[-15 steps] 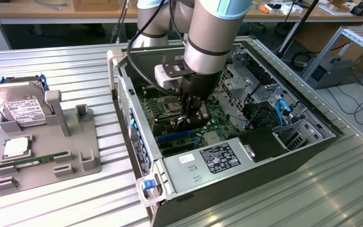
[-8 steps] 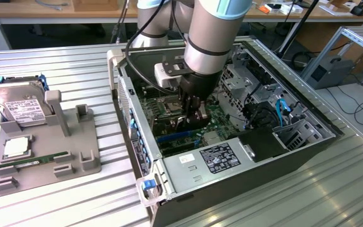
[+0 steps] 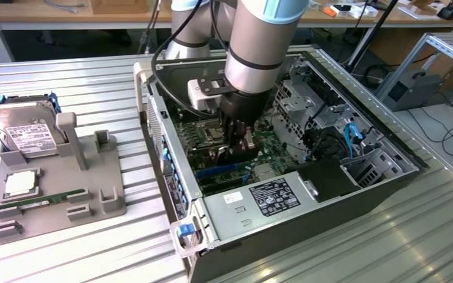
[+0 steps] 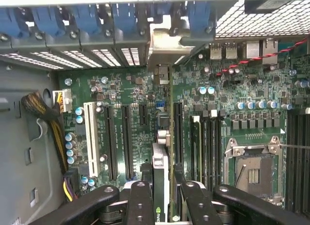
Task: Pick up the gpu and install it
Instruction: 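Insert the gpu into the slot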
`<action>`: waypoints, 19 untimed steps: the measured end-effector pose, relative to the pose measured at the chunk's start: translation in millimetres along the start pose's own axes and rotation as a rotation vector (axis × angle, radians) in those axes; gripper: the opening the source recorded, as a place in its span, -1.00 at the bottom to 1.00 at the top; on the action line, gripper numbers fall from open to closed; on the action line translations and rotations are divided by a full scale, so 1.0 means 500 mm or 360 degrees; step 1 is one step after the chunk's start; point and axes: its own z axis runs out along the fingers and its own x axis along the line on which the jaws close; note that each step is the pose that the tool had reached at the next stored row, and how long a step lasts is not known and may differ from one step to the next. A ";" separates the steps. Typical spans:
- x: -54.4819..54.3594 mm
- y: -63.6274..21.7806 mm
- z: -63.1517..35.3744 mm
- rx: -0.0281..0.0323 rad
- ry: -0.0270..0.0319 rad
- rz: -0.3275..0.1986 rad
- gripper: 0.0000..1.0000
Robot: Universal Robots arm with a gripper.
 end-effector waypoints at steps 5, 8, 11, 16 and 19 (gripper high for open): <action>0.001 0.014 0.000 0.00004 0.00000 0.0000 -0.46; 0.001 0.016 0.001 0.00003 0.00001 0.0000 -0.46; 0.002 0.016 0.000 0.00009 0.00149 0.0000 -0.46; 0.003 0.016 0.000 0.00016 0.00293 0.0000 -0.46; 0.003 0.016 0.001 0.00022 0.00371 -0.0001 -0.46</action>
